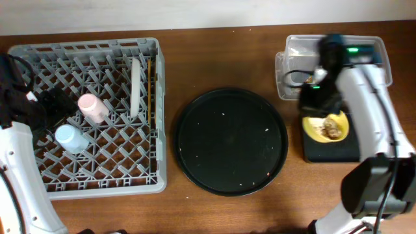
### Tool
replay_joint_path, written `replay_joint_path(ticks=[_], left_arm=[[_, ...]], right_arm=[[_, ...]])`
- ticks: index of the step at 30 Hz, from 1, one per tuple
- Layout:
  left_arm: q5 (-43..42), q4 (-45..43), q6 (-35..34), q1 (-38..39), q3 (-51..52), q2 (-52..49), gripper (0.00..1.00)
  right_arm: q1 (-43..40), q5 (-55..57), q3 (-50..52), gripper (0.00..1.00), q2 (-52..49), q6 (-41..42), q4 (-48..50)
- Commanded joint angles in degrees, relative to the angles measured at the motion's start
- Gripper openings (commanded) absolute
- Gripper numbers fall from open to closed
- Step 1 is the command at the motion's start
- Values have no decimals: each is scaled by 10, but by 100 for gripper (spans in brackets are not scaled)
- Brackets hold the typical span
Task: Sort waste into correct bins and load items into the dishwasher rack
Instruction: 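Carry the yellow bowl over the black tray and tip out the scraps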
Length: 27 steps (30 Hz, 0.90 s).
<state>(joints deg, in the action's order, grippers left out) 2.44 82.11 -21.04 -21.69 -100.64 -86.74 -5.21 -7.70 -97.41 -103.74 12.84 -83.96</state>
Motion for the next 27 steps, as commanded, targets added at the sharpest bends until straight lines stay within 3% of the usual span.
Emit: replay_joint_path(ticks=[1,6,14,27], left_arm=[[6,1,-8,2,2,1,99],[6,1,-8,2,2,1,99],[6,1,-8,2,2,1,99],[6,1,-8,2,2,1,99]], right_arm=[[-89,-144,-10,4,18,-132,-5],[-199,-234,10,4,17,-206,0],[-288,-309,96,4,12,-206,81],[-413,-554,241,4,-1,-252,236]])
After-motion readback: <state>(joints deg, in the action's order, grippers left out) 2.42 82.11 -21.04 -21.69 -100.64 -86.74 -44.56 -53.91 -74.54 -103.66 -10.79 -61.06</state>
